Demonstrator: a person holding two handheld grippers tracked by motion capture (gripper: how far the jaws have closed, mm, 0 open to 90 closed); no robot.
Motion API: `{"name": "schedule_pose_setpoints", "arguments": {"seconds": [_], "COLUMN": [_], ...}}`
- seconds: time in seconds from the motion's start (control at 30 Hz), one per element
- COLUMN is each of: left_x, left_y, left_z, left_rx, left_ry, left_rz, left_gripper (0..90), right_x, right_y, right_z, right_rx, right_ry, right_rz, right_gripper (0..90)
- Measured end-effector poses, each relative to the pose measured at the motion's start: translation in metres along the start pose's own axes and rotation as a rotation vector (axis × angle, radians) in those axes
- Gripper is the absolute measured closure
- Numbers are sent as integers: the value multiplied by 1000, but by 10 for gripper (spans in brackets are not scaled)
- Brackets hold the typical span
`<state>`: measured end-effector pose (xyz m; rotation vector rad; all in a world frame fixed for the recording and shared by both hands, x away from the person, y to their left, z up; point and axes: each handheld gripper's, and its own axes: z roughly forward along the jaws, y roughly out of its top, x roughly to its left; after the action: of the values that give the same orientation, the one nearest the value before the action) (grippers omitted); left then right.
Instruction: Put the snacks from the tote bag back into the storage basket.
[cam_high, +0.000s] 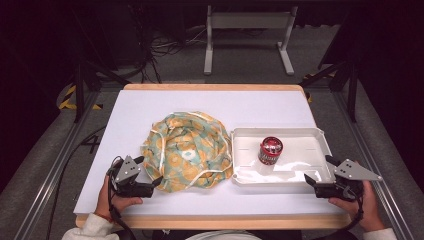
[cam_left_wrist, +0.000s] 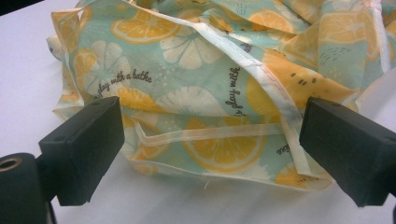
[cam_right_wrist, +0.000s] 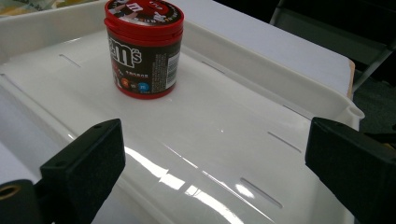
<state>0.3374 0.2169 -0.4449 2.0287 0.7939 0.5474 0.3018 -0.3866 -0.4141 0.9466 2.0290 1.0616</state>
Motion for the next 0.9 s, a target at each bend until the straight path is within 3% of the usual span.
{"name": "schedule_pose_setpoints", "arguments": {"seconds": [0.7, 0.87, 0.9], "left_x": [1, 2, 2], "left_y": [1, 1, 1], "left_z": [1, 1, 1], "left_rx": [1, -4, -4], "left_ry": [-2, 6, 7], "left_rz": [-2, -4, -4], "left_gripper": [74, 74, 74], "right_x": [2, 0, 1], "right_y": [-5, -5, -5], "right_z": [-1, 0, -1], "right_rx": [-18, -20, -20], "right_ry": [-17, -16, -18], "right_rz": [-16, 9, -6], "right_gripper": [57, 60, 60]}}
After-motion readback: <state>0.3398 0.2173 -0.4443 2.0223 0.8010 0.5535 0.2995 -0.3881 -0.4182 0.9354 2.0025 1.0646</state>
